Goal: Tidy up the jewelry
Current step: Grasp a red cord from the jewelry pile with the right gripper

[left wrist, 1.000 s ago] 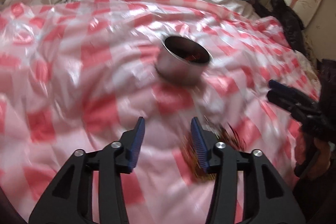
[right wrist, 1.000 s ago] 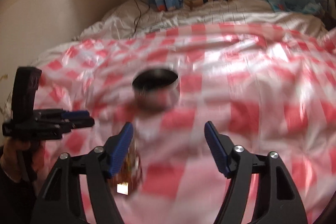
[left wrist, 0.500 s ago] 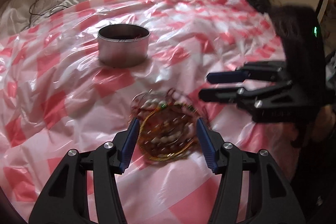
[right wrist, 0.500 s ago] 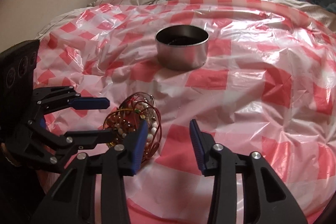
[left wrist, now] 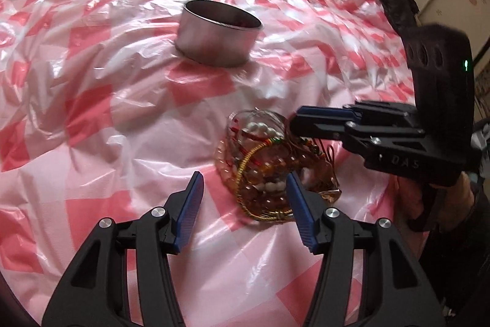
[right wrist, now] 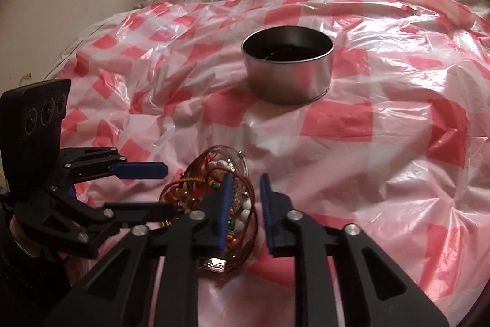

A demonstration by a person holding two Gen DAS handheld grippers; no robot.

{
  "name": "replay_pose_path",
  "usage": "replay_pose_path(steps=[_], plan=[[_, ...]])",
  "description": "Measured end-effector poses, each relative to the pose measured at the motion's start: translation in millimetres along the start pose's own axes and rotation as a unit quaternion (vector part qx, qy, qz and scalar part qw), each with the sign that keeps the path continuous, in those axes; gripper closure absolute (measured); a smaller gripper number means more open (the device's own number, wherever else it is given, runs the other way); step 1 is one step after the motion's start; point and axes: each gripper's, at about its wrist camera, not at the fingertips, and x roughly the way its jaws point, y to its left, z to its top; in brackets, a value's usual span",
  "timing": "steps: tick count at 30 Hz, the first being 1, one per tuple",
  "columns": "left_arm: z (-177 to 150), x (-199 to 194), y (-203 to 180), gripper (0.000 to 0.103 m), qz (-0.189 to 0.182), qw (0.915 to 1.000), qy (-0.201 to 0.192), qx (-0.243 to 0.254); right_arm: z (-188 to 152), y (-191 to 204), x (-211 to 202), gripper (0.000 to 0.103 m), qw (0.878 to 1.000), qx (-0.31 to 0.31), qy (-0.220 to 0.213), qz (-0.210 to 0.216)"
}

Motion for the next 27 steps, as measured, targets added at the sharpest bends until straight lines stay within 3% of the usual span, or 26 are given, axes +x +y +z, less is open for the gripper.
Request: replay_pose_path(steps=[3, 6, 12, 17, 24, 27], plan=[[-1, 3, -5, 0.056, -0.001, 1.0000, 0.004, 0.008, 0, 2, -4, 0.099, 1.000, -0.003, -0.008, -0.001], [-1, 3, -4, 0.078, 0.000, 0.9999, 0.006, 0.010, 1, -2, -13, 0.099, 1.000, 0.006, -0.026, -0.005], [0, -1, -4, 0.093, 0.004, 0.9999, 0.001, 0.015, 3, -11, -25, 0.099, 0.999, 0.021, -0.045, -0.009], [2, -9, 2, 0.093, -0.014, 0.9999, -0.006, 0.006, 5, -19, -33, 0.099, 0.998, 0.032, -0.059, -0.016], [8, -26, 10, 0.093, -0.080, 0.9958, -0.039, -0.022, 5, -29, -40, 0.099, 0.996, 0.052, -0.071, -0.028], [10, -30, 18, 0.094, -0.082, 0.9948, -0.043, -0.043, 6, -34, -46, 0.099, 0.994, 0.061, -0.080, -0.031]])
